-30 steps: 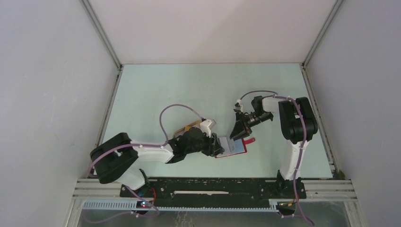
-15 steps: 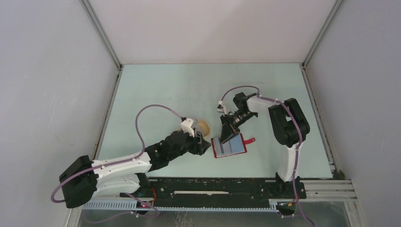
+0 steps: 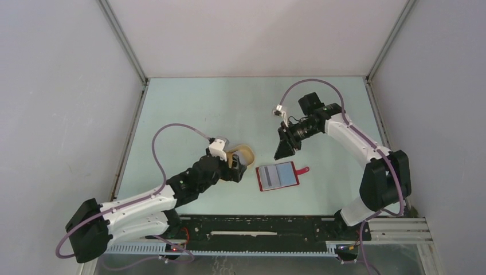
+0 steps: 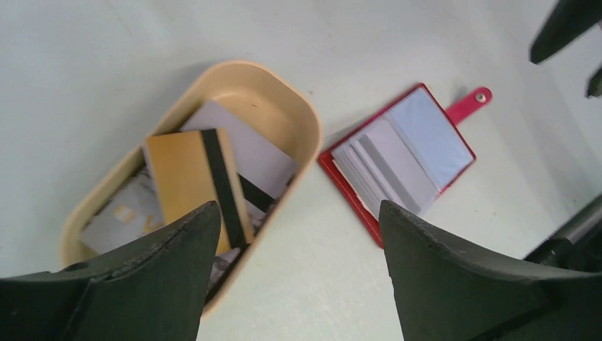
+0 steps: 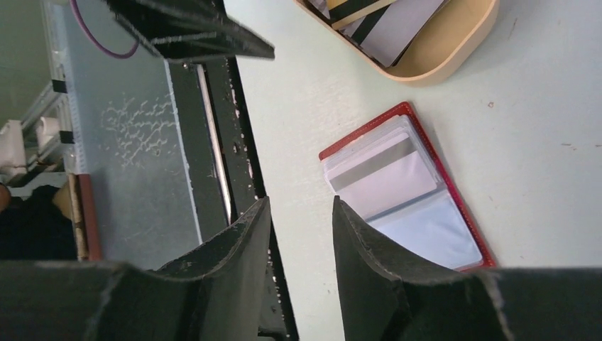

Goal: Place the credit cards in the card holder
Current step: Insert the credit card into the card holder, then pick up the credit card from the storage box.

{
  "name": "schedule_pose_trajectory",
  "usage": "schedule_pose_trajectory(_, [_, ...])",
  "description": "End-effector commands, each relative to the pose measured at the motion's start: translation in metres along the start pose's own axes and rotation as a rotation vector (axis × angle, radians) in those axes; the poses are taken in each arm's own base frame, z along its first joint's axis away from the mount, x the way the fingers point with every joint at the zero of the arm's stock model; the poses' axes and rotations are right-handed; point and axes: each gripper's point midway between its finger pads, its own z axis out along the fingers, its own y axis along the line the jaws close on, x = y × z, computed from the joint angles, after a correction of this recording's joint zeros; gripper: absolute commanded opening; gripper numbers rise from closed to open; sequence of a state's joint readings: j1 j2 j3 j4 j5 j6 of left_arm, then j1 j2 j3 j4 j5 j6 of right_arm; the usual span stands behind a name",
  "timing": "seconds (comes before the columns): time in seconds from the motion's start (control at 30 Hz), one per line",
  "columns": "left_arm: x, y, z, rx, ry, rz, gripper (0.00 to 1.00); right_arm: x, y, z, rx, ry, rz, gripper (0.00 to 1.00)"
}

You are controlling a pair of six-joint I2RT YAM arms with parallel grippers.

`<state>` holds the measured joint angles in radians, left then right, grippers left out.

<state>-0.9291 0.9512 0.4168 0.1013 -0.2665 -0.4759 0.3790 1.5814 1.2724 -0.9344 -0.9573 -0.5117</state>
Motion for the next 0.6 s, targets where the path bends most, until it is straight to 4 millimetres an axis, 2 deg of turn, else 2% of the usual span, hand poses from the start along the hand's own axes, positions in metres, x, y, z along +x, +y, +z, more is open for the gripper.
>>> schedule_pose_trajectory(0.0, [-0.043, 0.019, -0.010, -0.080, -0.103, 0.018, 0.87, -0.019, 0.005, -0.014, 0.040, -0.039, -0.139, 0.47])
schedule_pose_trajectory(0.17, [-0.037, 0.045, -0.008, -0.144, -0.050, 0.019, 0.86, -0.055, 0.017, -0.026, 0.047, -0.104, -0.206, 0.49])
schedule_pose_trajectory(0.27, [-0.030, 0.055, -0.004, -0.187, 0.003, 0.021, 0.86, -0.064, 0.021, -0.021, -0.007, -0.106, -0.157, 0.49])
schedule_pose_trajectory(0.4, [-0.027, 0.058, 0.004, -0.220, 0.051, 0.017, 0.83, -0.051, 0.012, 0.002, -0.038, -0.056, -0.094, 0.49])
schedule_pose_trajectory(0.57, [-0.019, 0.059, 0.017, -0.247, 0.109, 0.013, 0.70, -0.038, 0.006, 0.028, -0.086, -0.004, -0.033, 0.49])
